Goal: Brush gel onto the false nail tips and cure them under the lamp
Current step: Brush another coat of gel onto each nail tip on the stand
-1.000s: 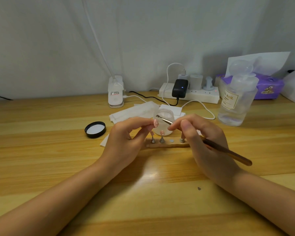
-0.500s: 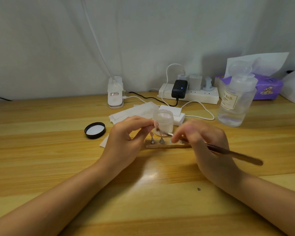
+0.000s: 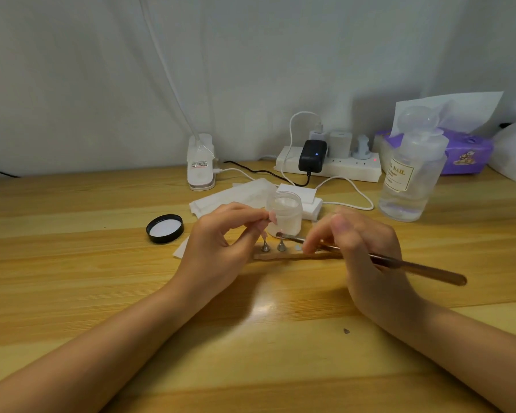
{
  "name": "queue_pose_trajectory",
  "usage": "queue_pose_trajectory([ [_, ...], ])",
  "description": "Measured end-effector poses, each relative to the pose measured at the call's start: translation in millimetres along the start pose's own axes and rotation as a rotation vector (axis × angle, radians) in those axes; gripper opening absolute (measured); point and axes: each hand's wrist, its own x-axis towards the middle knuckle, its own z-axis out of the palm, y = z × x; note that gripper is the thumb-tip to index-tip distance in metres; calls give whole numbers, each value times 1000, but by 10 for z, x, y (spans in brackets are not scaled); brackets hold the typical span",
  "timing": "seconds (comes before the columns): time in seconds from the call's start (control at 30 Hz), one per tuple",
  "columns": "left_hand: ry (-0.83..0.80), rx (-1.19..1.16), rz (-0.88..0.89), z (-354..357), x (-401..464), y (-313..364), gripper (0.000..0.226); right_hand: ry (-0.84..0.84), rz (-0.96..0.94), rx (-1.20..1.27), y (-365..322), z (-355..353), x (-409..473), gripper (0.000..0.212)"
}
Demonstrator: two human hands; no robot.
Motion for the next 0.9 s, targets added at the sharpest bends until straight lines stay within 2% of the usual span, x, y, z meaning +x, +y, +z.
queue_pose_trajectory([
  [0.17,-5,6,-1,-8,3,21,23,-5,4,-24,-17,40,28,31],
  [0.27,-8,2,-8,-6,0,21,23,-37,16,-51,6,42,13,38],
  [0.37,-9,12,-5,-10,-1,22,23,-24,60,58,7,3,-17,45],
  [0.57,-9,16,-4,-7,6,24,24,-31,55,41,-16,27,16,32],
  [0.67,-6,6,-10,-10,6,25,24,-52,78,12,-1,28,12,34],
  [0.8,1,-3,-12,-21,-1,38,21,-4,114,95,1,-1,-10,41],
  [0.9,5,-12,-15,-19,2,42,21,13,86,90,-11,5,-1,36],
])
